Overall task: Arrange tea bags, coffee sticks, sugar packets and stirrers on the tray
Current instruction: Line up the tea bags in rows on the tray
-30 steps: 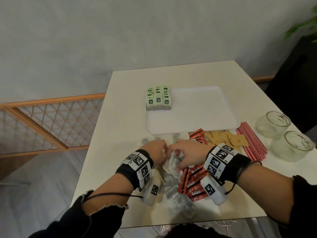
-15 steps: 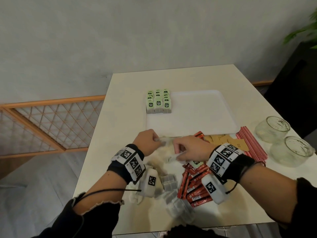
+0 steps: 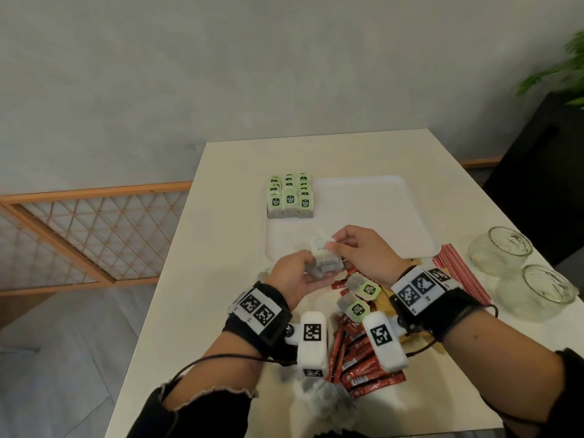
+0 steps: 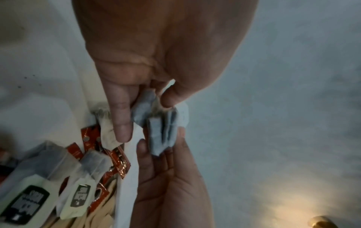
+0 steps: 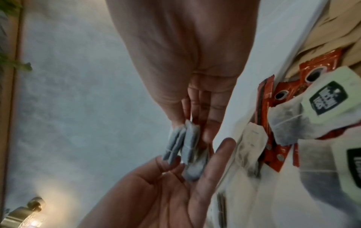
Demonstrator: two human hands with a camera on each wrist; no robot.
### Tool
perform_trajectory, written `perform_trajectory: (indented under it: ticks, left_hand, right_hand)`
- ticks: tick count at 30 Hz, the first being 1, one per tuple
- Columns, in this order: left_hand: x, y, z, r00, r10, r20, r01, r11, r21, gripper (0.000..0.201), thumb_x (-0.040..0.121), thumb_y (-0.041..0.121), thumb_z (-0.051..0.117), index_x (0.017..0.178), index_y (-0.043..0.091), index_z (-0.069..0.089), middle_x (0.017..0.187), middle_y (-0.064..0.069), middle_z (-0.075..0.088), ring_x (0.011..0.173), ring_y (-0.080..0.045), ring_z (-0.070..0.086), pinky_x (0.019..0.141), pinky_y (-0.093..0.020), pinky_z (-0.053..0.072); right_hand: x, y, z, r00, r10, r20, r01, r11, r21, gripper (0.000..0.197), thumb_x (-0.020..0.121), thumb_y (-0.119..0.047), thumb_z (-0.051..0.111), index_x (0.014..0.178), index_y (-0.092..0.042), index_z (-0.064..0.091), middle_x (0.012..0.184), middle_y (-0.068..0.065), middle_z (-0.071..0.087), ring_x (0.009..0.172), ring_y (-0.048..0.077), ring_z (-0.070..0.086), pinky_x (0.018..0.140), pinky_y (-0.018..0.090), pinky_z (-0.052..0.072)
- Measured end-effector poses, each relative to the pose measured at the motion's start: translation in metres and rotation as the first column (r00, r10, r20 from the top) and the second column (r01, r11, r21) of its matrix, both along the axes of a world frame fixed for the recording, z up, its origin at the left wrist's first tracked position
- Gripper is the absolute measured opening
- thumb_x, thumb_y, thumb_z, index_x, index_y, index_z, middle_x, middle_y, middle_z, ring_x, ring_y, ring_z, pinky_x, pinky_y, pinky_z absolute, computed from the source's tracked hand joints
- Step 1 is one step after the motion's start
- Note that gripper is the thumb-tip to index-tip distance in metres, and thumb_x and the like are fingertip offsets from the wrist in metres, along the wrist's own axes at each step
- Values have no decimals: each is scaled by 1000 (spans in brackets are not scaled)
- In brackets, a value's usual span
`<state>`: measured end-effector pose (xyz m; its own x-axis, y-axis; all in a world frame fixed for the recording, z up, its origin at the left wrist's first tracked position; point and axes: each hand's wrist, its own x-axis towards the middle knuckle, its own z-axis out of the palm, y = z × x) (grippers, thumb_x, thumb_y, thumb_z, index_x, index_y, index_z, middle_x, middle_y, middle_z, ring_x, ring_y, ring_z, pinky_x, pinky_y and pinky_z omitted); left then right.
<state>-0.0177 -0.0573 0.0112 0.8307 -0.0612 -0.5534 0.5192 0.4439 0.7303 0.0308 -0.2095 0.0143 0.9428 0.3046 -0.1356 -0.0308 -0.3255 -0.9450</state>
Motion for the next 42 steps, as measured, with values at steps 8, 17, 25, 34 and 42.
perform_trajectory:
  ticks: [8,17,25,34,42]
  left_hand:
    - [3,-3,5,992,-122,22,122,992,16,45,93,37,63,123,4,58,115,-21,68,103,-35,69,81,-38,60]
    - [4,5,2,989,-97,108,93,995,41,28,92,13,64,117,-1,58,95,-19,73,88,-28,73,77,-39,61]
    - [6,7,0,961,-19,275,-67,952,298,35,88,4,69,120,3,56,109,-15,71,89,-27,73,73,-32,61]
    - [8,-8,6,913,-183,365,-60,824,564,21,77,25,69,89,9,70,88,-14,73,87,-35,70,83,-54,56]
    - [26,6,11,958,-55,283,-87,881,465,10,80,4,71,74,6,64,69,-7,66,65,-21,66,82,-46,59]
  right_hand:
    - [-6,0,4,994,-70,85,76,995,-68,14,90,-20,66,82,-9,65,78,5,70,67,21,71,68,45,61]
    - [-8,-1,26,989,-40,143,51,996,-79,17,94,-17,55,81,-7,55,73,6,62,64,17,63,64,38,59]
    - [-10,-1,29,916,-206,344,267,954,-140,18,90,-15,51,73,-9,46,64,1,47,58,15,39,56,29,35]
    - [-1,9,17,936,-106,336,201,944,-261,13,88,-14,55,78,-6,56,66,1,56,59,15,48,58,27,40]
    - [14,9,20,954,-90,285,132,982,-134,12,93,-20,59,88,-16,69,80,-3,70,67,16,67,60,20,53]
